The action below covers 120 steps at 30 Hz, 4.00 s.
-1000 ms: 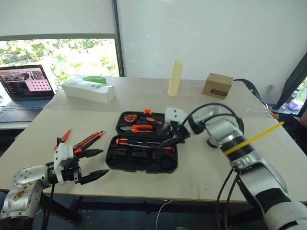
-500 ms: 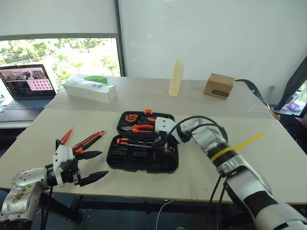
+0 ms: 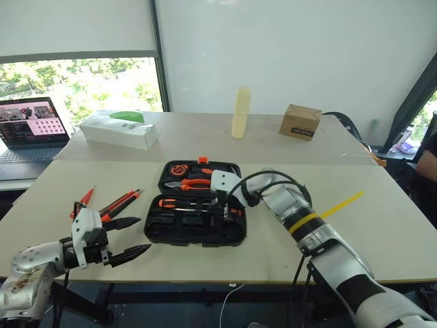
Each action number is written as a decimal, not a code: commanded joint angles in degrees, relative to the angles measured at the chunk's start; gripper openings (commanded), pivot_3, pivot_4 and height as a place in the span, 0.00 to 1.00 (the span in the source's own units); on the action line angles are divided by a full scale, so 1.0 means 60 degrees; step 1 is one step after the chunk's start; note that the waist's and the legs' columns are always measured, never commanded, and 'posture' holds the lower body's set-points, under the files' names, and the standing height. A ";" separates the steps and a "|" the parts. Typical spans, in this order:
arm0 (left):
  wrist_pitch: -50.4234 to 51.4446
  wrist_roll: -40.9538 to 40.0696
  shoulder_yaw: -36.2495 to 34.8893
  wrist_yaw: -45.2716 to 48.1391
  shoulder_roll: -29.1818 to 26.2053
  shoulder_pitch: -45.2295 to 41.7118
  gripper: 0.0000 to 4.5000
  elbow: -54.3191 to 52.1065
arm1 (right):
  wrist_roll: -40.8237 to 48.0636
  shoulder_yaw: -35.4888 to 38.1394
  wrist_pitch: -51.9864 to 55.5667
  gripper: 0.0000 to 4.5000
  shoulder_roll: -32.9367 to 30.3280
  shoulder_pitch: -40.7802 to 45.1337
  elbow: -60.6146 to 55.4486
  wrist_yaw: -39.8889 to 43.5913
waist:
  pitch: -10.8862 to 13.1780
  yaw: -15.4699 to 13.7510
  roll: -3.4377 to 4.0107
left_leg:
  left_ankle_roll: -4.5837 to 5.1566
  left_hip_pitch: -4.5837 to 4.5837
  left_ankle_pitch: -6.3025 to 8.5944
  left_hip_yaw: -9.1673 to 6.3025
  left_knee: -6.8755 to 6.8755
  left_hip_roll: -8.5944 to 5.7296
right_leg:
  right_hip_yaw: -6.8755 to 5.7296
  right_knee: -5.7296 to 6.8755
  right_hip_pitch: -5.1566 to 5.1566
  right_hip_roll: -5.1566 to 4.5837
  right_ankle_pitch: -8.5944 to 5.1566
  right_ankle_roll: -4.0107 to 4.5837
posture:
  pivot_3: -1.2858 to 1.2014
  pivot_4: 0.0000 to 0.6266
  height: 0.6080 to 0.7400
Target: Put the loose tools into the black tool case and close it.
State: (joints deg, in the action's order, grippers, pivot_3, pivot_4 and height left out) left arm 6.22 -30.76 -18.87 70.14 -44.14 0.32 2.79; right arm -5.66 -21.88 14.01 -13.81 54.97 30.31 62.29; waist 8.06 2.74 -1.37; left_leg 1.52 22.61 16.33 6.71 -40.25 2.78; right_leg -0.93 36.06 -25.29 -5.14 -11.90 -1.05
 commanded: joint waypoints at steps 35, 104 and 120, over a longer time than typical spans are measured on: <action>0.5562 0.2719 0.1227 -0.6684 -0.1091 -0.7517 1.00 0.7449 | 0.5270 0.4004 -0.1326 0.98 -0.2206 -0.6697 -0.8696 -0.1078 | 0.0029 -0.0294 -0.0136 | -0.0094 -0.0043 -0.0068 0.0020 0.0079 -0.0007 | -0.0131 -0.0047 0.0069 -0.0001 0.0004 0.0040 | 0.52 0.24 1.00; -0.2283 0.6709 0.6686 0.2025 0.0709 -0.8669 0.10 0.5858 | 0.5400 0.4912 -0.1591 1.00 -0.3503 -0.8959 -0.9568 -0.1550 | 0.0050 -0.0499 -0.0170 | 0.0007 0.0035 -0.0013 -0.0045 -0.0091 -0.0007 | -0.0177 0.0001 0.0058 -0.0018 -0.0003 0.0029 | 0.52 0.24 1.00; -0.1999 0.4553 0.5049 0.2633 0.0702 -0.8645 0.34 0.5068 | 0.5390 0.4863 -0.1603 1.00 -0.3488 -0.8904 -0.9422 -0.1465 | 0.0051 -0.0555 -0.0169 | 0.0009 0.0060 -0.0011 -0.0046 -0.0101 -0.0007 | -0.0181 -0.0003 0.0043 -0.0020 -0.0003 0.0028 | 0.52 0.24 1.00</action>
State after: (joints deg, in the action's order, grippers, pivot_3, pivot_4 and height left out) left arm -4.97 -3.69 12.25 86.93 -39.52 -51.09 33.63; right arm 26.07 7.07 5.75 -34.86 0.88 -25.38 53.60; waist 8.36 -0.60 -2.39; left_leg 1.58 22.98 16.26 6.44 -40.86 2.74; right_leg -2.01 36.05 -25.02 -5.26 -11.92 -0.88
